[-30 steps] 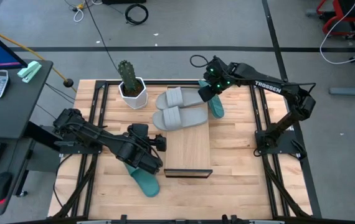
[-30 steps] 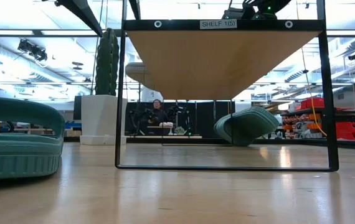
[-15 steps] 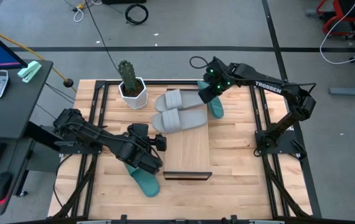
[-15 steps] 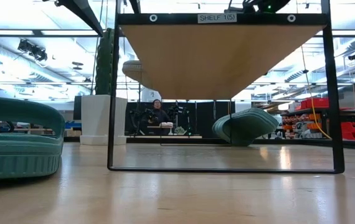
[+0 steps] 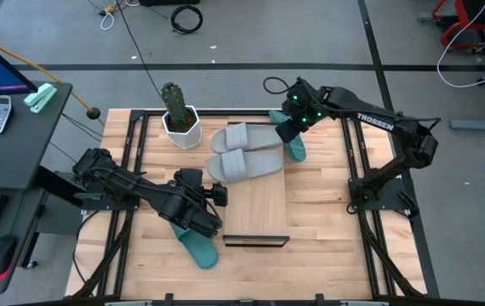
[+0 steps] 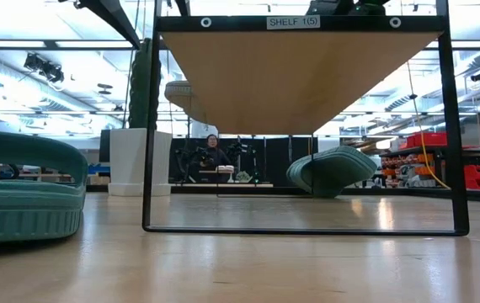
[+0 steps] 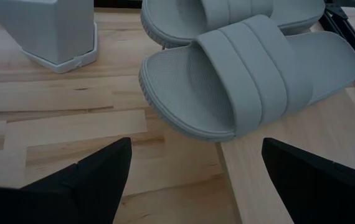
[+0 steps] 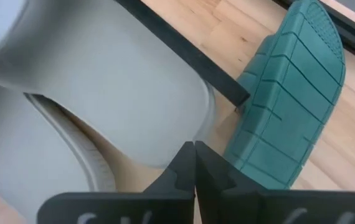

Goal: Pick and place slides into the shelf
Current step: Put the bottom green slipper on the shelf

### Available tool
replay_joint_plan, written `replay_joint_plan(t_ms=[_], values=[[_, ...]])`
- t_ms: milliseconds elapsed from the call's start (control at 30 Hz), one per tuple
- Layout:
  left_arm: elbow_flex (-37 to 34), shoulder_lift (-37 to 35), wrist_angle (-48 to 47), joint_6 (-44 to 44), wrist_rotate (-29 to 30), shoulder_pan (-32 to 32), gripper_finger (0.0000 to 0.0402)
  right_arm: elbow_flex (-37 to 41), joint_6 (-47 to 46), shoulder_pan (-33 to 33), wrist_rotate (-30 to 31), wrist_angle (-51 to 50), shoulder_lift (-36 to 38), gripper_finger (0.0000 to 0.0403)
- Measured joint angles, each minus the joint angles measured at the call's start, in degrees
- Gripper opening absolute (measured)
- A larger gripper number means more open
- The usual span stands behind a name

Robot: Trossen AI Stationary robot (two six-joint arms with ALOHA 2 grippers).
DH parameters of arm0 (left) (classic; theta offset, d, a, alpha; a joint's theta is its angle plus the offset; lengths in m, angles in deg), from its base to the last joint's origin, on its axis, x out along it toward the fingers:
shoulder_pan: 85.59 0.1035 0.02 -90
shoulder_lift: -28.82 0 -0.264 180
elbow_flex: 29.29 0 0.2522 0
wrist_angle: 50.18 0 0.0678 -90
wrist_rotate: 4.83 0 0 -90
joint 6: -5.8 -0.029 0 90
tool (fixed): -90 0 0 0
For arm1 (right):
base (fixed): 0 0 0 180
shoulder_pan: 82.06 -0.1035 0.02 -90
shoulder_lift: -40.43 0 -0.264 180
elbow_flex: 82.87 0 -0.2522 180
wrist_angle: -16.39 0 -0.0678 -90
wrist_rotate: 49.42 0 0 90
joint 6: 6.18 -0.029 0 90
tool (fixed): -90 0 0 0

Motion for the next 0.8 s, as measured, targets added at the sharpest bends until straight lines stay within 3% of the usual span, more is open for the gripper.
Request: replay_joint_plan(t_ms=[367, 800], values=[[0.0, 0.0, 0.0, 0.2, 0.0, -0.1, 0.0366, 0.0, 4.3, -0.8, 0.5, -7.7, 1.3, 0.0019], [0.0, 0.0, 0.0, 0.2, 0.4, -0.4, 0.0366, 0.0, 9.2, -4.9, 4.2, -18.3, 14.5, 0.0017]])
